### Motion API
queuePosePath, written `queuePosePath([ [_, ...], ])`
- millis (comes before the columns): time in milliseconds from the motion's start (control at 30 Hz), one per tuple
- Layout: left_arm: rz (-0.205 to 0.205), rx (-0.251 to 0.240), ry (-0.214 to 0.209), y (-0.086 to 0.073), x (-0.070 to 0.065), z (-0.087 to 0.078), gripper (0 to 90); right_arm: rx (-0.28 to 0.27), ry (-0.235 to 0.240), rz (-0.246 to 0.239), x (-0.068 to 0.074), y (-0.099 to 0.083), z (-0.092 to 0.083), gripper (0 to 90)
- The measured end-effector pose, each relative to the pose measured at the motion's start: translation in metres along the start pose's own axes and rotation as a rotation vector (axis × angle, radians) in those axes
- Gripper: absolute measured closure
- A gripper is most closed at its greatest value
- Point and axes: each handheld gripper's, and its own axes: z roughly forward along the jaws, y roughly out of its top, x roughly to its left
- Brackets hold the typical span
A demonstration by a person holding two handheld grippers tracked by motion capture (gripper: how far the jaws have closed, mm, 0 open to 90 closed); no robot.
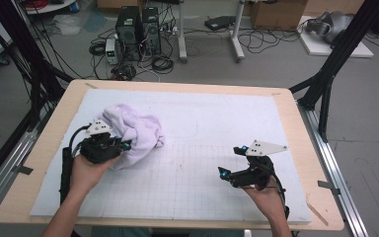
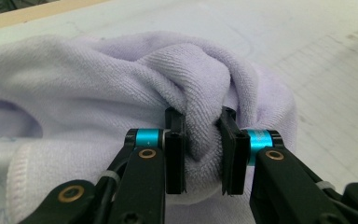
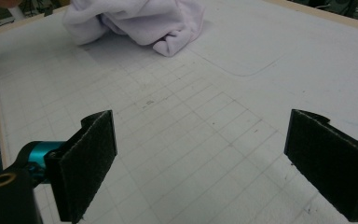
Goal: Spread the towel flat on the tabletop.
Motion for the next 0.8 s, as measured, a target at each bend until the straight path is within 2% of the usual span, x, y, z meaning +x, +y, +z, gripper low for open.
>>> queuePosePath([
  [167, 0.045, -0.017, -0.034, -0.01, -0.031, -0.004, 74.9, 0.003, 0.008, -0.006, 0.002, 0.001, 0.003, 8.2],
  [300, 0.064, -0.007, -0.053, -0.023, -0.046, -0.001, 74.8, 0.007, 0.012, -0.004, 0.002, 0.0, 0.005, 8.2],
  [333, 0.077, 0.011, -0.054, -0.028, -0.047, 0.002, 74.8, 0.009, 0.012, -0.004, 0.002, 0.0, 0.005, 8.2],
  [467, 0.063, 0.037, -0.062, -0.044, -0.044, 0.014, 74.4, 0.013, 0.024, -0.001, 0.003, -0.001, 0.009, 8.2],
  [567, 0.089, 0.032, -0.057, -0.047, -0.046, 0.016, 72.3, 0.024, 0.036, -0.01, 0.005, -0.001, 0.014, 8.2],
  [633, 0.088, 0.022, -0.062, -0.047, -0.046, 0.015, 69.3, 0.021, 0.041, -0.014, 0.005, 0.0, 0.016, 8.3],
  [700, 0.089, 0.015, -0.073, -0.046, -0.045, 0.012, 65.4, 0.023, 0.044, -0.011, 0.005, 0.002, 0.017, 8.2],
  [800, 0.073, -0.013, -0.081, -0.043, -0.045, 0.006, 52.4, 0.025, 0.046, -0.017, 0.006, 0.004, 0.018, 8.2],
])
